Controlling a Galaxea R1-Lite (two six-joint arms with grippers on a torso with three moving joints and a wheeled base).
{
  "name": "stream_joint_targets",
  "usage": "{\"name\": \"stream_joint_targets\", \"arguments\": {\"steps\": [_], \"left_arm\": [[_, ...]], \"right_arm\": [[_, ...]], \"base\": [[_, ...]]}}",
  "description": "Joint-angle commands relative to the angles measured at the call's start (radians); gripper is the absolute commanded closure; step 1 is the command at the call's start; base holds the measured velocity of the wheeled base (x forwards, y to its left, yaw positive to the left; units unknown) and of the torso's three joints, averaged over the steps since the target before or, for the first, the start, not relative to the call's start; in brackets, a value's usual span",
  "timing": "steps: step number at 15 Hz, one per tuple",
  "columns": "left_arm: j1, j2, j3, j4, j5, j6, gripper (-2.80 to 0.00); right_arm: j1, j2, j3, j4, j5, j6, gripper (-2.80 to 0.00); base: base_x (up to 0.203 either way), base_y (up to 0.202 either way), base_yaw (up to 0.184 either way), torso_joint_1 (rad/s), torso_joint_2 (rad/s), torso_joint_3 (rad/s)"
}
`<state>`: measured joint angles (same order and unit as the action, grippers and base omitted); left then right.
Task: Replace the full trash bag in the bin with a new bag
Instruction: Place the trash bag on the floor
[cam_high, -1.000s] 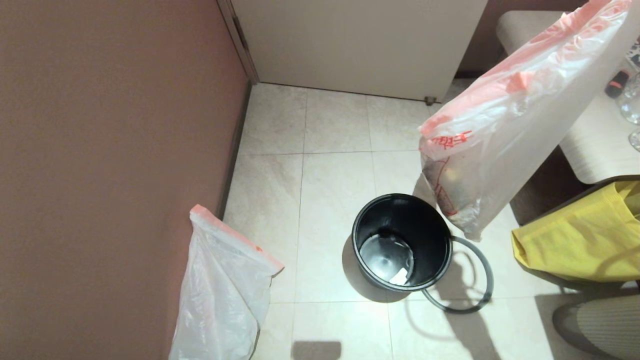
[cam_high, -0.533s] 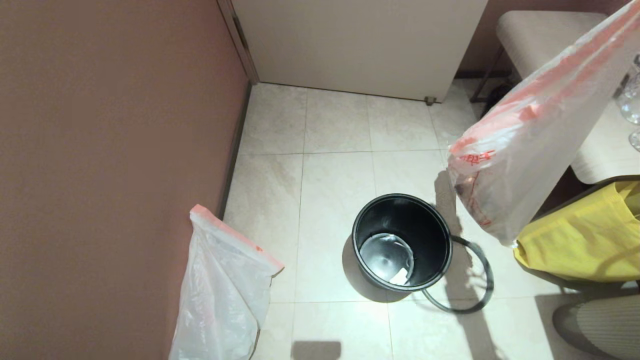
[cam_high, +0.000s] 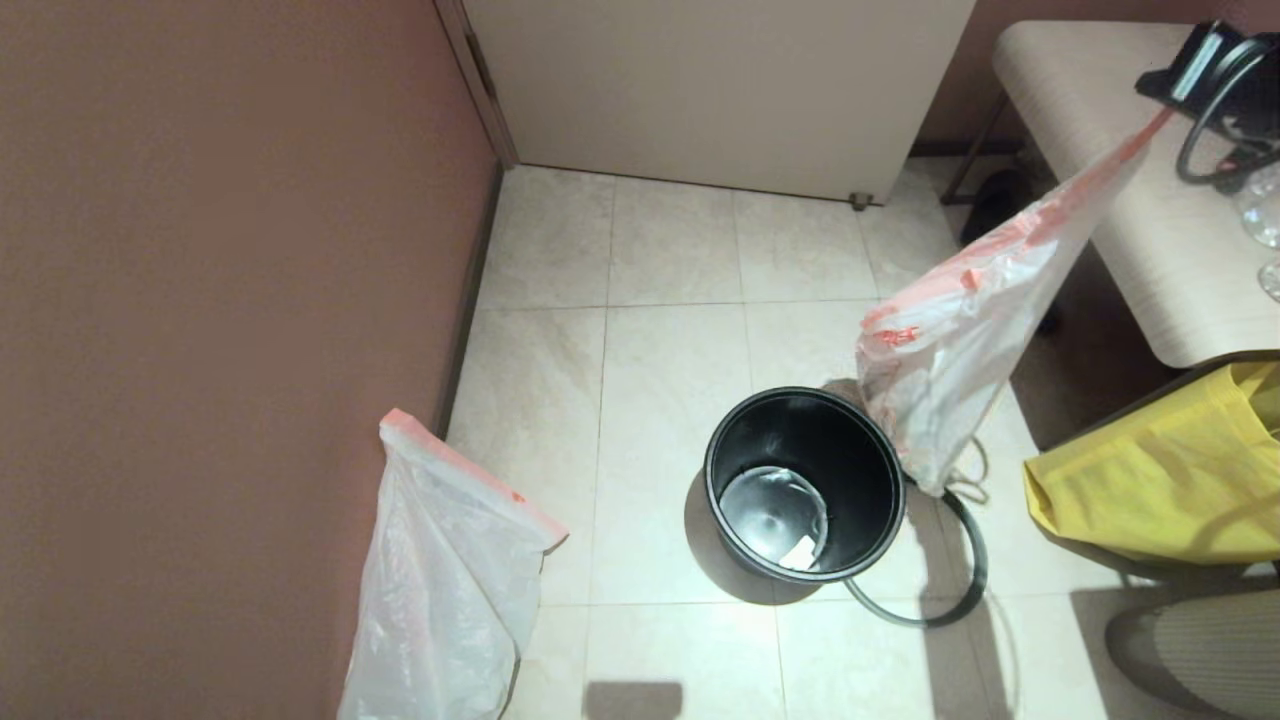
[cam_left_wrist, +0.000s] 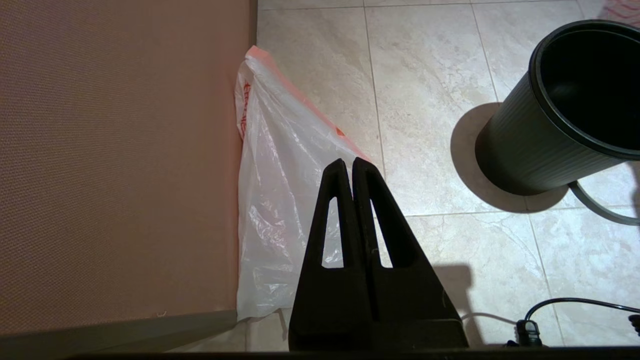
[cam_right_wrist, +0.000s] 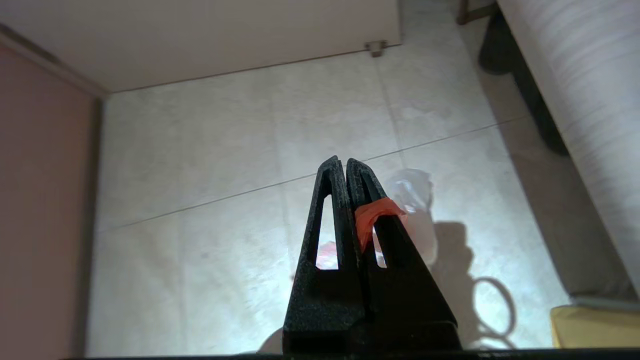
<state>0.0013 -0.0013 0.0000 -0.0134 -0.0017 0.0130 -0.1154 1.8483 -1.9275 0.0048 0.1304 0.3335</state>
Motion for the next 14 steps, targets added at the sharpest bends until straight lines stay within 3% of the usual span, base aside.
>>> {"name": "stream_joint_targets", "arguments": {"steps": [1,12,13,14], "left_arm": [[0.000,0.001,0.000,0.000,0.000,0.001,0.00],[0.000,0.001,0.000,0.000,0.000,0.001,0.00],[0.000,0.001,0.000,0.000,0.000,0.001,0.00],[0.000,0.001,0.000,0.000,0.000,0.000,0.00]], "right_arm": [[-0.031,0.151,-0.022,-0.050,0.003,-0.008,0.00],[-0.047,0.556,-0.045,-0.160,0.041,-0.097,0.00],[-0.039,0.569,-0.045,-0.164,0.040,-0.099,-2.80],[-0.036,0.569,-0.045,-0.163,0.040,-0.099,-2.80]], "base": [[0.000,0.000,0.000,0.000,0.00,0.000],[0.000,0.000,0.000,0.000,0.00,0.000],[0.000,0.000,0.000,0.000,0.00,0.000],[0.000,0.000,0.000,0.000,0.00,0.000]]}}
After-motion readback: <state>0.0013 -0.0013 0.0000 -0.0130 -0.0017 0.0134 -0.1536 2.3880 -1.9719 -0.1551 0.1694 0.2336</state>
